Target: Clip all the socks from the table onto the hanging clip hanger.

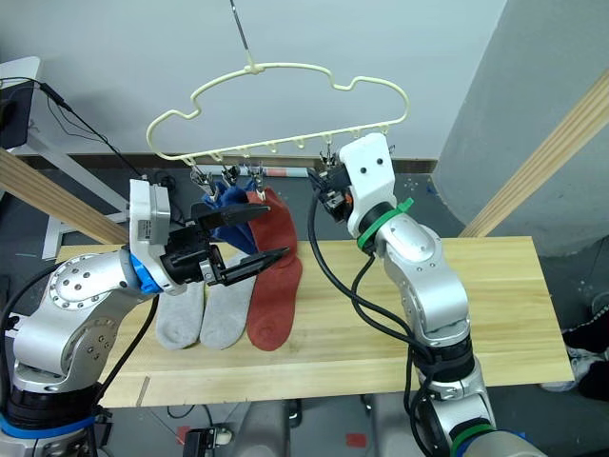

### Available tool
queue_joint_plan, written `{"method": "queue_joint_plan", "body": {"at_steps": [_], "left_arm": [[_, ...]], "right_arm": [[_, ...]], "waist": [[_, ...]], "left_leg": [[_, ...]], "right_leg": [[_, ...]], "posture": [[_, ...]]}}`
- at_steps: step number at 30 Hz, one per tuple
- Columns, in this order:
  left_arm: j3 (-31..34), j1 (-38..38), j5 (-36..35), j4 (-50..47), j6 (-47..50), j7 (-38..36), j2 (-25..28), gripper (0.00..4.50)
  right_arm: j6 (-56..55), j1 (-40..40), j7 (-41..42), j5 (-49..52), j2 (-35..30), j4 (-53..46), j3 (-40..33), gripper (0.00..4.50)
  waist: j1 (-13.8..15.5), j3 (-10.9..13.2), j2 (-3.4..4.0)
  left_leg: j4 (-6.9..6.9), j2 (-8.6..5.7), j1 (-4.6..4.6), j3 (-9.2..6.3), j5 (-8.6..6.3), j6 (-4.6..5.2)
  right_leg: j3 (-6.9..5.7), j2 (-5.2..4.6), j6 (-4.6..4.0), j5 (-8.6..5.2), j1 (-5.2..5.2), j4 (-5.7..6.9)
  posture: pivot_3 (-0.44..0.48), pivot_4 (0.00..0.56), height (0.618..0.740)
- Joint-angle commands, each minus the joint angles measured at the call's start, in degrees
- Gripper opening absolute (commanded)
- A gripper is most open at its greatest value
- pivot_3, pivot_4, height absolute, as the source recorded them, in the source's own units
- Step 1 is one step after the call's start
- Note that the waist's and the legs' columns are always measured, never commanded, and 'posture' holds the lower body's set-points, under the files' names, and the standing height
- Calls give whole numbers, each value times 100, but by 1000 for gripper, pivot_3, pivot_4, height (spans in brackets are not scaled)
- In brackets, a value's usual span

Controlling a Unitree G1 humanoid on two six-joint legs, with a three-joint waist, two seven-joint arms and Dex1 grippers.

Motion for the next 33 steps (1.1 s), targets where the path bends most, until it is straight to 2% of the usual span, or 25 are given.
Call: {"method": "queue_joint_plan", "body": {"at_steps": [1, 14, 17, 21, 23, 24, 28, 33], "left_arm": [[46, 22, 16, -90, -146, 11, -45, 3610], [49, 27, 42, -104, -142, 107, -151, 3610], [10, 47, 109, -116, -150, 207, -219, 3610], [-76, 108, 323, -115, -169, 324, -243, 3610], [-150, 168, 393, -162, -169, 332, -247, 4178], [-212, 259, 439, -237, -125, 365, -244, 4485], [-339, 557, 614, -406, 69, 608, -252, 4485], [-603, 1457, 1225, -439, 388, 1208, -290, 4485]], "right_arm": [[-203, -157, -31, 146, 88, -88, 48, 2367], [-394, -311, -120, 340, 200, 158, 3, 2367], [-365, -305, -166, 382, 238, 178, -38, 1772], [-388, -333, -212, 415, 227, 218, -63, 482], [-403, -354, -234, 446, 213, 239, -79, 58], [-409, -366, -239, 459, 203, 248, -84, 0], [-427, -384, -241, 476, 179, 261, -89, 0], [-420, -414, -226, 485, 139, 273, -115, 0]], "waist": [[-2, 0, 0], [0, 0, 0], [0, 0, 0], [-1, 0, -1], [-1, 0, 0], [-3, 0, 0], [-8, 0, 0], [-22, 0, 0]], "left_leg": [[0, 0, 0, 0, 0, 0], [3, 0, -1, 5, 0, 0], [3, 0, -3, 8, 1, 0], [3, 0, -4, 11, 1, 0], [3, 0, -4, 11, 1, 0], [3, 0, -4, 11, 1, 0], [3, 1, -4, 15, 1, 0], [2, 2, -4, 17, 0, 2]], "right_leg": [[0, 0, 0, 0, 0, 1], [0, 0, -2, 1, -13, 22], [0, 0, -12, 7, -20, 25], [0, 1, -12, 7, -21, 25], [0, 1, -13, 7, -21, 25], [0, 1, -13, 8, -21, 25], [1, 1, -16, 9, -24, 26], [5, 1, -16, 9, -27, 28]], "posture": [[-8, 383, 701], [0, 380, 701], [0, 380, 701], [-1, 380, 701], [-1, 380, 701], [-3, 380, 701], [-3, 380, 701], [-8, 387, 701]]}}
